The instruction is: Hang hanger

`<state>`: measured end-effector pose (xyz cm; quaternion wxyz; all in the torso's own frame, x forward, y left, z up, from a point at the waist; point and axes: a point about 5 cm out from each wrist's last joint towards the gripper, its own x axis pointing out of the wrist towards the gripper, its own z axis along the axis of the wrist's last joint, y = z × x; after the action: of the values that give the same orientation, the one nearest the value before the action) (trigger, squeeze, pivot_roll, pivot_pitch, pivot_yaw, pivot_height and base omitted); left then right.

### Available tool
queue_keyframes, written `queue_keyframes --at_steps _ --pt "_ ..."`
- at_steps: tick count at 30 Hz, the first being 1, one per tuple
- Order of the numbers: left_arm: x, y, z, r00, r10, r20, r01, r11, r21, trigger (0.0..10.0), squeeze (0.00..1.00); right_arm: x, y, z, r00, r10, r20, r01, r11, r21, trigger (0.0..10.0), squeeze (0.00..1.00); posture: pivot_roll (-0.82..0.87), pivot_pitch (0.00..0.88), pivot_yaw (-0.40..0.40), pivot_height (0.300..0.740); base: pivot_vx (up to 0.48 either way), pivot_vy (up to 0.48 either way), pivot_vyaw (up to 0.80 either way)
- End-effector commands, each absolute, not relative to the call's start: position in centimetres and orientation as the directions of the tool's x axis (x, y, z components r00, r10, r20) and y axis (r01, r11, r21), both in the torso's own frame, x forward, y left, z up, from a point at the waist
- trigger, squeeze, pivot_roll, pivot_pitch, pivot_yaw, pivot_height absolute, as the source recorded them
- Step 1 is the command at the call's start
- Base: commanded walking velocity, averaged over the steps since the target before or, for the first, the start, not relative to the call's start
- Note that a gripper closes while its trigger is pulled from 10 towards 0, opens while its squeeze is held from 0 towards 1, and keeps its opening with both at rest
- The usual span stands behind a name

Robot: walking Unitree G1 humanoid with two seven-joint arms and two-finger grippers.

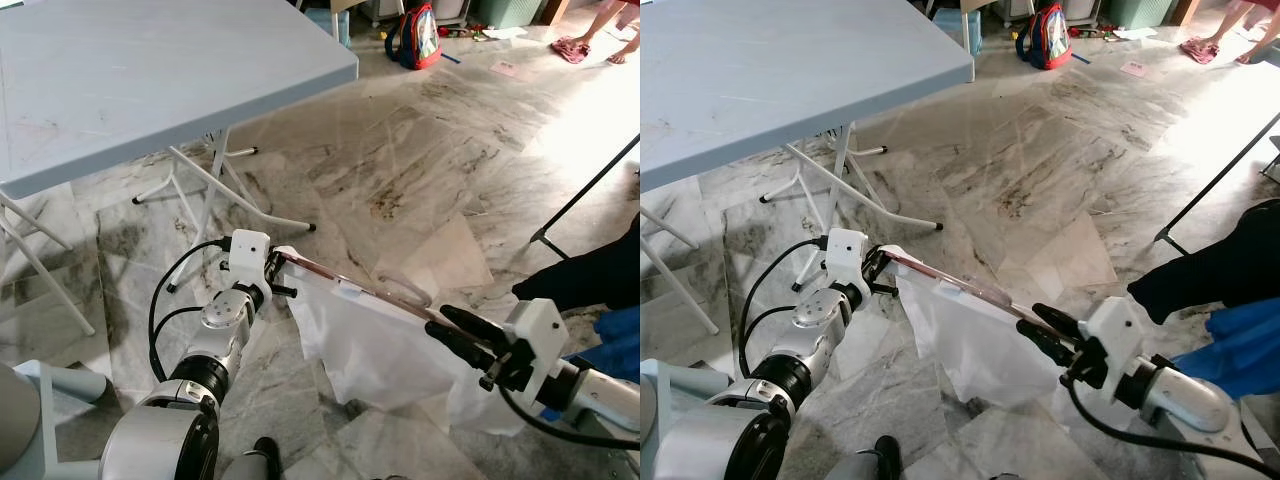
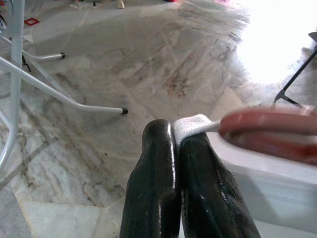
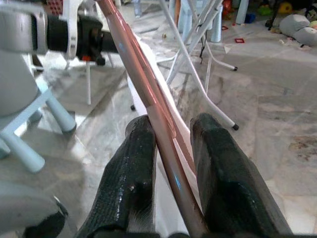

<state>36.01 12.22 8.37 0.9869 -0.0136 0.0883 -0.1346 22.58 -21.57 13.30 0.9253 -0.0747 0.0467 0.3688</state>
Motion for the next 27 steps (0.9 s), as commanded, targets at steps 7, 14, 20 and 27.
queue_keyframes --at_steps 7,14,20,27 --pt "35.6 18.3 7.7 0.979 0.013 -0.206 -0.042 0.989 -0.140 0.0 0.00 22.4 -26.4 14.9 0.866 0.487 -0.118 -0.498 0.860 -0.112 10.0 0.00 -0.12 0.223 0.031 0.740 0.000 0.000 0.00" --pt "35.5 16.1 7.8 0.986 -0.095 -0.140 0.076 0.988 -0.135 10.0 1.00 23.5 -25.1 14.5 0.878 0.466 -0.104 -0.476 0.874 -0.098 10.0 0.00 -0.12 0.224 0.027 0.740 0.000 0.000 0.00" --pt "35.2 15.5 7.3 0.983 -0.109 -0.147 0.088 0.986 -0.142 10.0 1.00 23.4 -24.8 14.2 0.856 0.495 -0.146 -0.512 0.851 -0.118 10.0 0.00 -0.12 0.222 0.016 0.740 0.000 0.000 0.00" --pt "34.1 14.5 5.8 0.968 -0.177 -0.176 0.149 0.976 -0.161 10.0 1.00 23.6 -25.3 14.4 0.856 0.490 -0.167 -0.513 0.847 -0.143 10.0 0.00 -0.12 0.221 0.006 0.740 0.000 0.000 0.00"
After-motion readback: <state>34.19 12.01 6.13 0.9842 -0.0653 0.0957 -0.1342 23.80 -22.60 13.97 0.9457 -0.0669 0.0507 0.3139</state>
